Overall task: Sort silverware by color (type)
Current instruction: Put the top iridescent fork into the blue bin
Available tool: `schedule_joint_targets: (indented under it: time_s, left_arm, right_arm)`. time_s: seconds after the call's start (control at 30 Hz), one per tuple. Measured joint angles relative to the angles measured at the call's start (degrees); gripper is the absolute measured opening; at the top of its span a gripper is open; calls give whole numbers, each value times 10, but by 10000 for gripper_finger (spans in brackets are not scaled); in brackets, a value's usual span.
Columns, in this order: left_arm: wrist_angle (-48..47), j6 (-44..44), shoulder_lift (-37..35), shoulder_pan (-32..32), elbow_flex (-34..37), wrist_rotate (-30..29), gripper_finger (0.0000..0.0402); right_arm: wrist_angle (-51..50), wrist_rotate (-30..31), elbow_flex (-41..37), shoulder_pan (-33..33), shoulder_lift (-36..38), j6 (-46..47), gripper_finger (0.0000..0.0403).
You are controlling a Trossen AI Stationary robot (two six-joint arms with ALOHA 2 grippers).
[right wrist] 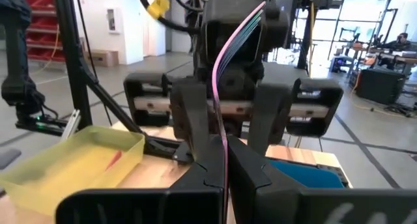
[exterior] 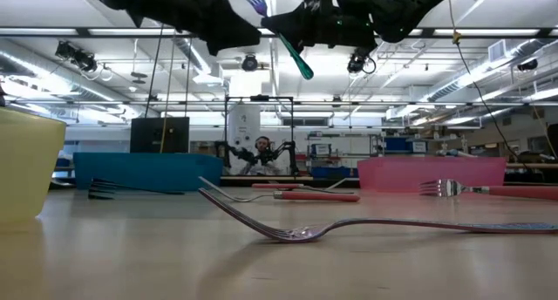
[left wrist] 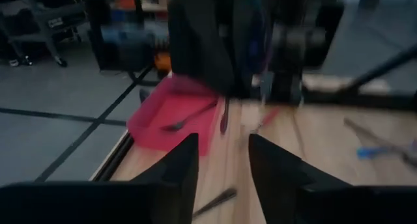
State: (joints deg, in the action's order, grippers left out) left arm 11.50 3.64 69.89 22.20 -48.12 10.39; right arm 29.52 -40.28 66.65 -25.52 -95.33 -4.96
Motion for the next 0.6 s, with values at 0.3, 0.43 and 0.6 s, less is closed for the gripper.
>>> schedule_joint_targets:
  time_s: [0.3, 0.43, 0.6]
  left_arm:
    - [65, -59, 22, -1, 0, 0, 148]
    - [67, -59, 20, -9, 0, -1, 148]
    - [82, -60, -10, -13, -1, 34, 148]
  right_arm:
    - [-6, 0, 0, 0, 1, 2, 9]
    - [-10, 0, 1, 0, 1, 2, 9]
    - [-40, -1, 0, -1, 0, 1, 9]
